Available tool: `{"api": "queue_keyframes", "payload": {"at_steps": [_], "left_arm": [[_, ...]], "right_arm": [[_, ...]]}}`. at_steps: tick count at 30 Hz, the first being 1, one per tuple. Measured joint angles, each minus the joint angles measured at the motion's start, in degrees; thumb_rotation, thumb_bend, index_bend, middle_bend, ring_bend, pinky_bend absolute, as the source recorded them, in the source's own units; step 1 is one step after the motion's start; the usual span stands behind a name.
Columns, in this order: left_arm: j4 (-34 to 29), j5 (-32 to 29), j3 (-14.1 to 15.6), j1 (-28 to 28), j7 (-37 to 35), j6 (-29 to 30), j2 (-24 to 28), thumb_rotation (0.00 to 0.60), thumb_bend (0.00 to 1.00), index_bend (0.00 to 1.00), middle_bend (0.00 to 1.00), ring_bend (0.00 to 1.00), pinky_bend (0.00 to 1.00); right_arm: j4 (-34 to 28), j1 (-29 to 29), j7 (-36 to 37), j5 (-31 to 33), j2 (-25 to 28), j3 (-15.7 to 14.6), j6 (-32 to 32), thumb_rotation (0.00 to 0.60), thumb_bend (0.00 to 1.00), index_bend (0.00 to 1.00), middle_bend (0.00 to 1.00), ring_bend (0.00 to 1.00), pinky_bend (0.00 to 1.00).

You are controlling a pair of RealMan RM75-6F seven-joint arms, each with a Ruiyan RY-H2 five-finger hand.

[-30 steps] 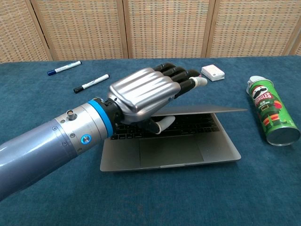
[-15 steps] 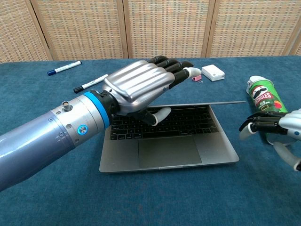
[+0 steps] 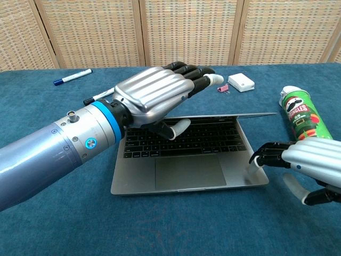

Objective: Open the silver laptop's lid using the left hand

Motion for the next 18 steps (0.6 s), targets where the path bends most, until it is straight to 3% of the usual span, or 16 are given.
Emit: {"api": "queue_keyframes", "payload": {"at_steps": [4,18], "left_arm": [[-0.1,-0.4,0.1,-0.2,-0.2,0.2,0.2,0.600,0.53,0.00,0.00,0.00,0.00],[-0.4,-0.8,0.1,-0.5,-0.9,1.6,1.5,0.600,0.52,0.00,0.00,0.00,0.00]], "right_arm": [[-0.5,0.4,-2.1,1.4,-1.0,0.0,-0.8,0.600,0.96,0.21,0.16,0.12,0.20],[-0.5,1.7,-4.7,5.9,-1.8,-0.9,-3.5,0.600,0.97,0.21,0.16,0.13,0.23]]}}
